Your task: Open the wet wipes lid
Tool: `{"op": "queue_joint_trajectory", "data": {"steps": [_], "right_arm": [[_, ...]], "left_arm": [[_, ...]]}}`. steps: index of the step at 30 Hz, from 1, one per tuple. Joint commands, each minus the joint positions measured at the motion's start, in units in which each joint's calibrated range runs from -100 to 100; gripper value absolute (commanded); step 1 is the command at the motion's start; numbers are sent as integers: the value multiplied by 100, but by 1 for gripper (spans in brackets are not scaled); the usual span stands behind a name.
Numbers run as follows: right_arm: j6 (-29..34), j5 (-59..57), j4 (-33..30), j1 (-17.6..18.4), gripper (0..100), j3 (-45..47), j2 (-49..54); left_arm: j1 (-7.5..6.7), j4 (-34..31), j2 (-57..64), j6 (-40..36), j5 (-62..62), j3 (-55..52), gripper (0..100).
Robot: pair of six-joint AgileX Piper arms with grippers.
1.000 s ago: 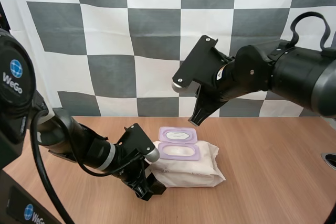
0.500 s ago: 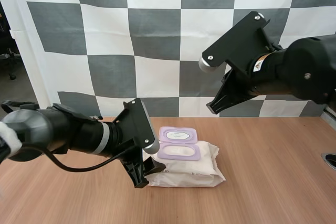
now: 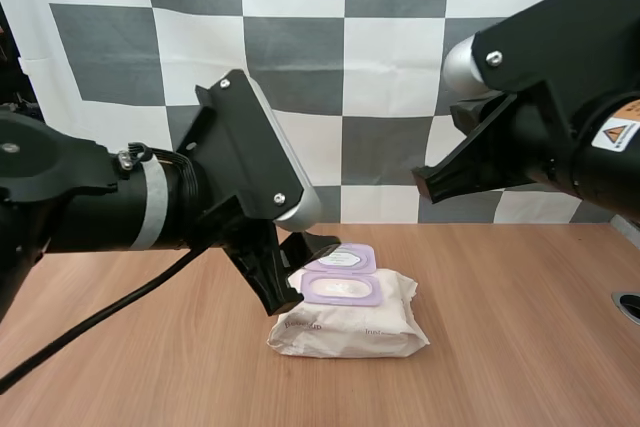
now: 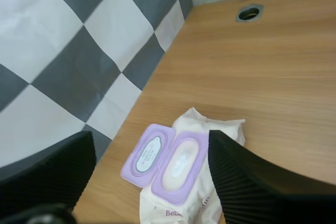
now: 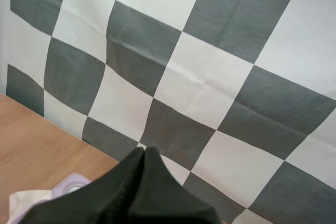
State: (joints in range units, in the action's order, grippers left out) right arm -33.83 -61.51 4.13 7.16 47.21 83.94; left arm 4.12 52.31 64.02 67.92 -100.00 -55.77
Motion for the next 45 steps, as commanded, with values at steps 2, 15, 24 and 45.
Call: {"op": "queue_joint_trajectory", "data": {"steps": [2, 15, 24, 45], "right_arm": [[0, 14, 114, -29, 0, -4, 230], [274, 201, 285, -273, 0, 38, 984], [370, 295, 285, -411, 0, 683, 1467], [359, 2111, 457, -621, 0, 2630, 1606]], "left_arm": [[2, 152, 889, -368, 0, 55, 100], [-21, -12, 2104, -1572, 826, 62, 100], [-334, -2467, 2359, -3513, 2725, 62, 57], [-454, -4151, 2751, -5806, 5189, -1740, 0]]}}
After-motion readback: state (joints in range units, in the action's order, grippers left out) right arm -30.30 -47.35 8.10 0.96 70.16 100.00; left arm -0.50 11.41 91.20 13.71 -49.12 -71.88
